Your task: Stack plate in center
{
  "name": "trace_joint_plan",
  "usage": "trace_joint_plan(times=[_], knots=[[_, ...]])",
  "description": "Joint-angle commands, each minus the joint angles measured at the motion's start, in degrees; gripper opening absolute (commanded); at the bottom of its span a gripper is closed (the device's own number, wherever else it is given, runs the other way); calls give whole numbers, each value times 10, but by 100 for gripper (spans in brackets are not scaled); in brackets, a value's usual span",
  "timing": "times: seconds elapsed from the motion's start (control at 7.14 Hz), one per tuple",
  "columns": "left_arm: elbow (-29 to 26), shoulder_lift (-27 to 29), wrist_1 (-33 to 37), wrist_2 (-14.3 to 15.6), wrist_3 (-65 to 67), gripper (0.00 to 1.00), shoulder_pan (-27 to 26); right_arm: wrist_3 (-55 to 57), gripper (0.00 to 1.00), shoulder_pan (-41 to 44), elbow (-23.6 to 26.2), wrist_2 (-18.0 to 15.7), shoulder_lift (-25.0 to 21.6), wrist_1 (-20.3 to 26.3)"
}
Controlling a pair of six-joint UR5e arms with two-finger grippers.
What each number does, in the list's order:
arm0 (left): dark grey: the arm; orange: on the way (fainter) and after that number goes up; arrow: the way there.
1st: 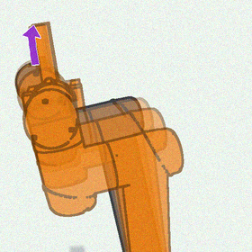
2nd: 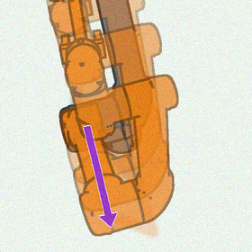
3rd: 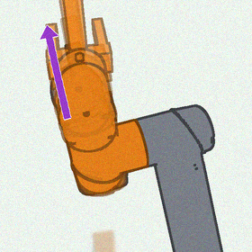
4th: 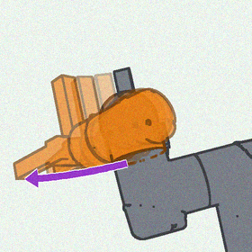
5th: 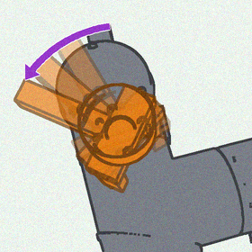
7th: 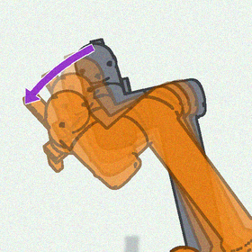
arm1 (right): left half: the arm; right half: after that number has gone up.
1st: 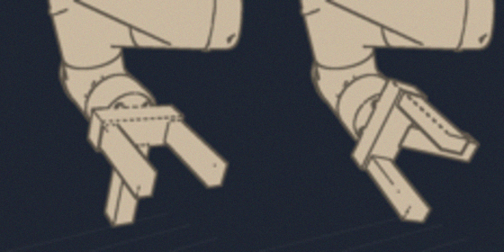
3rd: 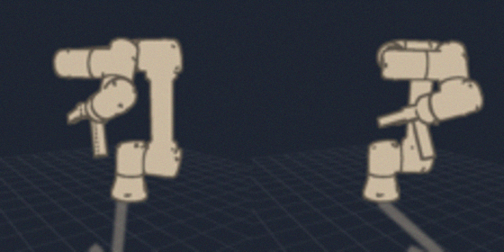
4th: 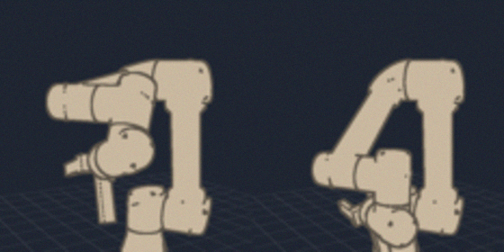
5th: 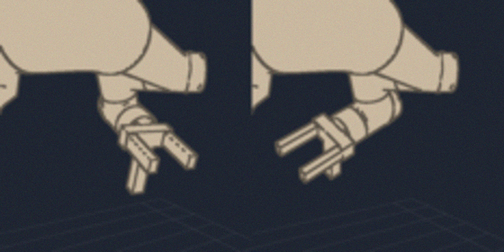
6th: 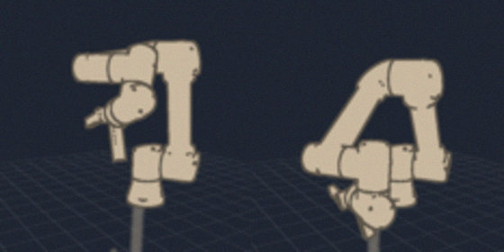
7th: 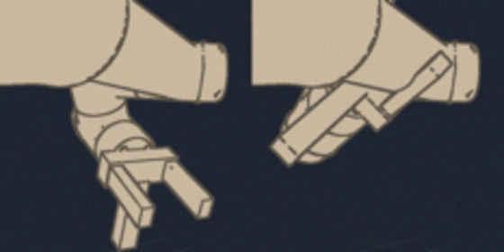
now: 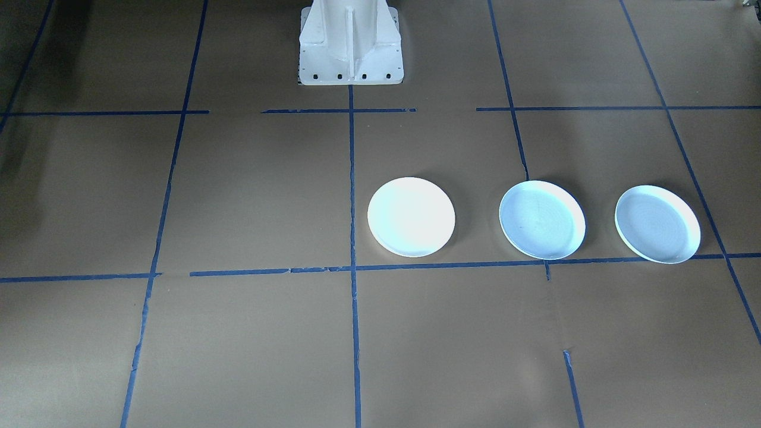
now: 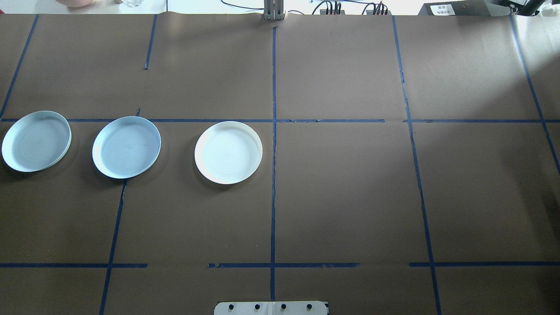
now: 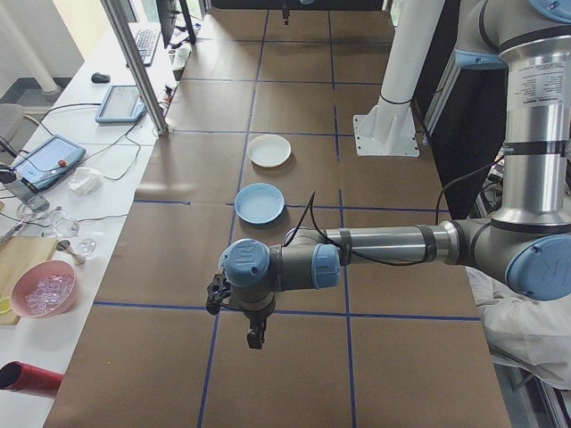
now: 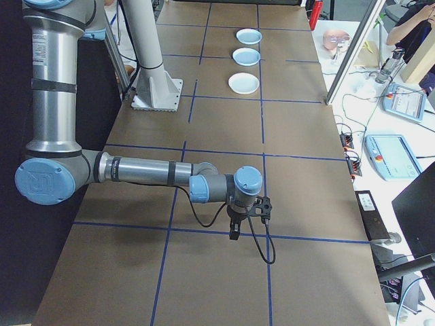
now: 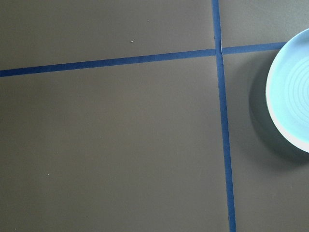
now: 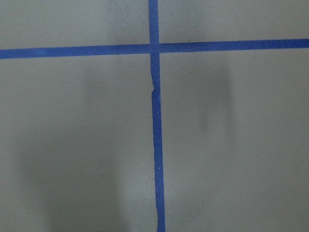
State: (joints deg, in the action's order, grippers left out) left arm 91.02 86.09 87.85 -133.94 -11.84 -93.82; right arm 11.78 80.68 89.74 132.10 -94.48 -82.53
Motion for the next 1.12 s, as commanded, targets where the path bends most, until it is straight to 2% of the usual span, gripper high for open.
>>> trace_joint_plan(times=[0.0, 0.28, 0.42, 0.56, 0.7, 0.84, 0.98], knots=[[3, -1, 1, 0, 1, 100, 0, 0, 100, 0, 0, 0, 0, 1], [4, -1, 6, 5, 0, 100, 0, 0, 100, 0, 0, 0, 0, 0], [-5, 0, 32, 14, 0, 100, 2, 0, 100, 0, 0, 0, 0, 0], [-60, 6, 125, 14, -4, 100, 4, 0, 100, 0, 0, 0, 0, 0], [-98, 7, 178, -28, -4, 100, 4, 0, 100, 0, 0, 0, 0, 0], [-107, 11, 182, -91, 9, 100, 11, 0, 100, 0, 0, 0, 0, 0], [-133, 33, 205, -117, 68, 100, 41, 0, 100, 0, 0, 0, 0, 0]])
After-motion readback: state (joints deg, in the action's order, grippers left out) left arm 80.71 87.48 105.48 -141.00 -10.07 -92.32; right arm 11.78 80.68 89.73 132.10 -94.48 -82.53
